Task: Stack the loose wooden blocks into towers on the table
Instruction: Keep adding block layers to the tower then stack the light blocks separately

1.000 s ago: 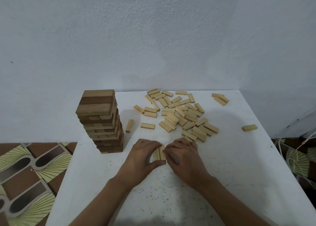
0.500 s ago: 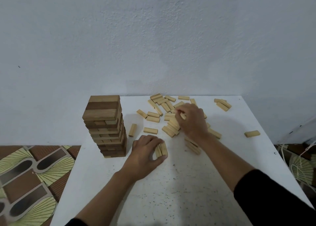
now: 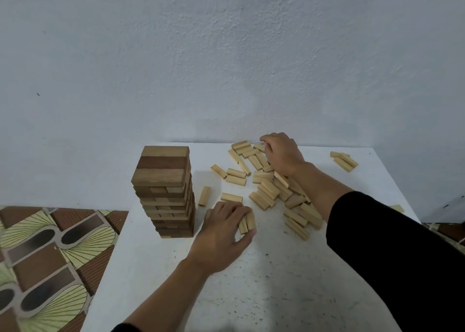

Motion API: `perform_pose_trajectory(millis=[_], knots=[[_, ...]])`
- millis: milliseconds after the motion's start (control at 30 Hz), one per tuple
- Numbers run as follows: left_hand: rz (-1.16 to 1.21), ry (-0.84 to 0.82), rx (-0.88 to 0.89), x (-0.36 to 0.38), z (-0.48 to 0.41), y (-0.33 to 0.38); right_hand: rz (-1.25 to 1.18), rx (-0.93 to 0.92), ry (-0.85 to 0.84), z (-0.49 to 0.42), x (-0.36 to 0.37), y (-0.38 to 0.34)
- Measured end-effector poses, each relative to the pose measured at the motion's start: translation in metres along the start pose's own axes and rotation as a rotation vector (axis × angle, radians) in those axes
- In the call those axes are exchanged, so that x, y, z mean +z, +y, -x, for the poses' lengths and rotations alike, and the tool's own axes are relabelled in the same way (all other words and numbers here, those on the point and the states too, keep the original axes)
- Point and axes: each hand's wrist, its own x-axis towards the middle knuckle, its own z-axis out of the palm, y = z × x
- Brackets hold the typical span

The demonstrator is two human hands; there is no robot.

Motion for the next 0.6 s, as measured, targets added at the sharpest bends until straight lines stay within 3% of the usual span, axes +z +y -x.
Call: perform_pose_trajectory(millis=[300,500,600], knots=[[0.024,-0.026,-0.012,-0.001,0.001,-0.002,0.032,-0.211,-0.117,-0.031,0.021,-0.029],[0.023,-0.021,0.000,0.000,0.001,-0.003,0.154,-0.251,-0.181,-0.033,0.027,-0.032],[0.025,-0.020,-0.003,0.000,0.000,-0.003,0.088,-0.237,-0.165,-0.026,0.033,-0.031]])
